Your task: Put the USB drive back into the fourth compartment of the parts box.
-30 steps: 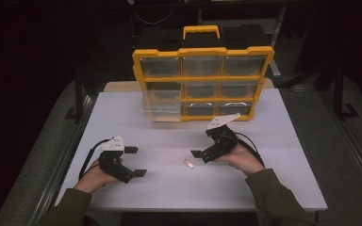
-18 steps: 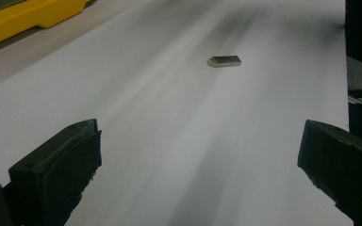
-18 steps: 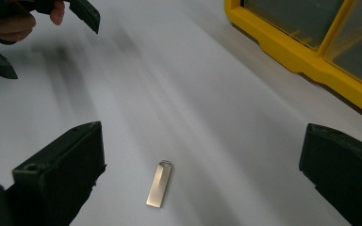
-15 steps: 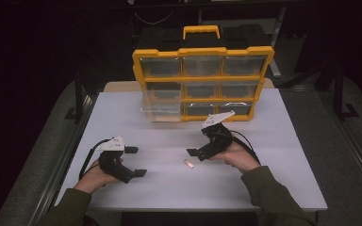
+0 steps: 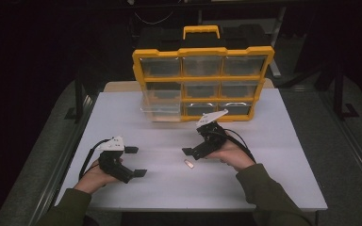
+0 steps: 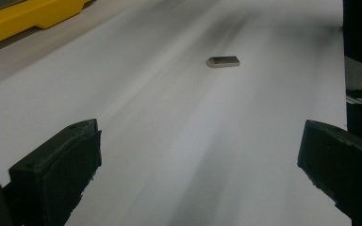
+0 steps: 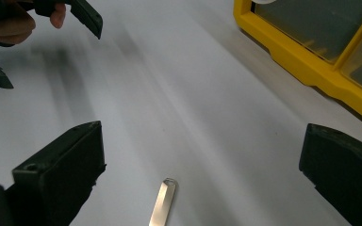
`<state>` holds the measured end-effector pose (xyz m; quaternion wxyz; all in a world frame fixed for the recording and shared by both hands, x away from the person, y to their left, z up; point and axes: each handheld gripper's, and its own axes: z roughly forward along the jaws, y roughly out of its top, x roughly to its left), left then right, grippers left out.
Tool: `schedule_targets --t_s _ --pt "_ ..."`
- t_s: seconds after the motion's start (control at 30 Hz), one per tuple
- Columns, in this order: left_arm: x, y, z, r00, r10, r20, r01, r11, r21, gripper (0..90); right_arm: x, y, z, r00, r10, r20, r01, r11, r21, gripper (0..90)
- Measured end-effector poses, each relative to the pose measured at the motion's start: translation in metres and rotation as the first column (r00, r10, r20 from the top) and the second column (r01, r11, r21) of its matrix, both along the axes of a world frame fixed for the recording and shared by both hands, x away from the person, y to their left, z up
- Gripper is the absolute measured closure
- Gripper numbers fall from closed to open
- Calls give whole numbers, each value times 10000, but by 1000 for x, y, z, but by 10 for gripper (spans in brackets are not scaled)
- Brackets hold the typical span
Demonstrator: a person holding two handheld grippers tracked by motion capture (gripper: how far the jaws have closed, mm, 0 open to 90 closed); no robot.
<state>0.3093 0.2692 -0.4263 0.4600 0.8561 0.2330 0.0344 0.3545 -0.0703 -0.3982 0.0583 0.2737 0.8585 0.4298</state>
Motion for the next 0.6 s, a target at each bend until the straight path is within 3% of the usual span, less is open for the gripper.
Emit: schedule_targets --t_s 0.6 --pt "0 0 0 10000 -16 13 16 10000 14 0 5 17 -3 9998 183 31 -182 9995 -242 1"
